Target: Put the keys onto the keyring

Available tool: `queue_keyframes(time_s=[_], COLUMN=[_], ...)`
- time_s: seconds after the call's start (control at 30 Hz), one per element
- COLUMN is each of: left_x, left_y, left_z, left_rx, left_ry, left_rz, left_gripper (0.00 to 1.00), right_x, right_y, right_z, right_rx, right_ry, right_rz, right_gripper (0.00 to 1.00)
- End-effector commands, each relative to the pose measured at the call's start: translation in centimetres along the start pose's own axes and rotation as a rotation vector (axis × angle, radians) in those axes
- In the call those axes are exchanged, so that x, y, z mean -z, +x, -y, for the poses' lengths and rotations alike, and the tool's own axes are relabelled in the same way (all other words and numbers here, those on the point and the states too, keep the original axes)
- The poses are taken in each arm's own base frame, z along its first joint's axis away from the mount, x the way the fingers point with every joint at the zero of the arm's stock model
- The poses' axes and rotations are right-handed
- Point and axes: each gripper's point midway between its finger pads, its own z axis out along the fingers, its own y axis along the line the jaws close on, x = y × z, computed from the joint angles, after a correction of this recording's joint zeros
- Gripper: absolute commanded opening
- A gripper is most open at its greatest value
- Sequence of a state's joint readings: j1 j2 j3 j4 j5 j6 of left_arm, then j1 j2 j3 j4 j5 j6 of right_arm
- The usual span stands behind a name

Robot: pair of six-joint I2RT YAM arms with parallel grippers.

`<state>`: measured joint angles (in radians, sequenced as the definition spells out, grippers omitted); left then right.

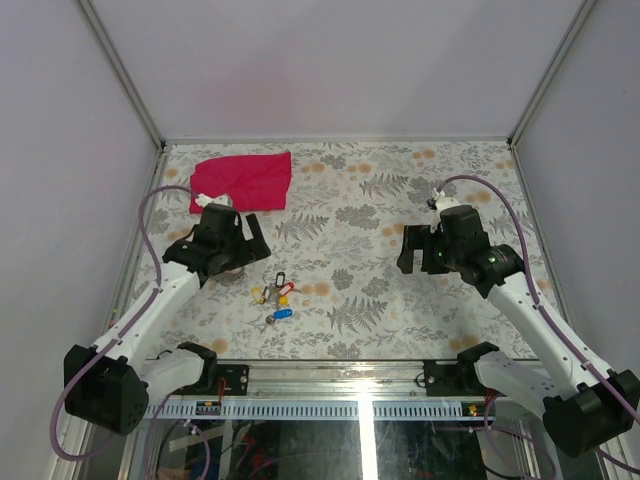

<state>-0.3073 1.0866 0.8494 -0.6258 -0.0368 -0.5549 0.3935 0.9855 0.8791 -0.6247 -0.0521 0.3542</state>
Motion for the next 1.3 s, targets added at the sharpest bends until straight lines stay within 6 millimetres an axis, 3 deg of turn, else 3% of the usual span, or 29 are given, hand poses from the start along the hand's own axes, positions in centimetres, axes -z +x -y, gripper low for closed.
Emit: queue_keyframes(time_s=[0.0,0.17,0.27,0.57,0.73,1.0,1.27], left_x=[-1.2,-2.2,-2.9,-5.9,-8.4,-10.6,-11.6], left_y=[0.8,2.5,2.5,-2.3,-3.5,-3.4,-2.3], left_z=[1.4,1.3,0.1,-3.0,-4.2,-7.2,-8.8], left_rx=[0.032,0.038,0.035,0.093,0.132,0.21,0.225], left_ry=[0.025,0.01,-0.069,-0.217,-0.263,-0.35,-0.388], left_rz=[0.018,-0.006,0.011,0.023,-0.025,-0.064,-0.094], left_gripper=[1.0,0.98,0.97,0.86,0.76,0.73,0.66], right_x=[0.1,0.1,0.1,0.6,0.5,0.6,0.6], right_y=[-0.2,0.7,1.2,1.7,1.9,2.1,2.2], right_z=[-0.8,-1.1,-1.4,-1.5,-1.4,-1.3,-1.4], right_rx=[0.03,0.027,0.027,0.027,0.028,0.037,0.043], right_ry=[-0.061,-0.097,-0.114,-0.129,-0.129,-0.131,-0.143], right_rz=[0.025,0.017,0.005,0.009,0.012,0.02,0.022], right_gripper=[0.99,0.99,1.0,0.99,0.99,0.99,0.99])
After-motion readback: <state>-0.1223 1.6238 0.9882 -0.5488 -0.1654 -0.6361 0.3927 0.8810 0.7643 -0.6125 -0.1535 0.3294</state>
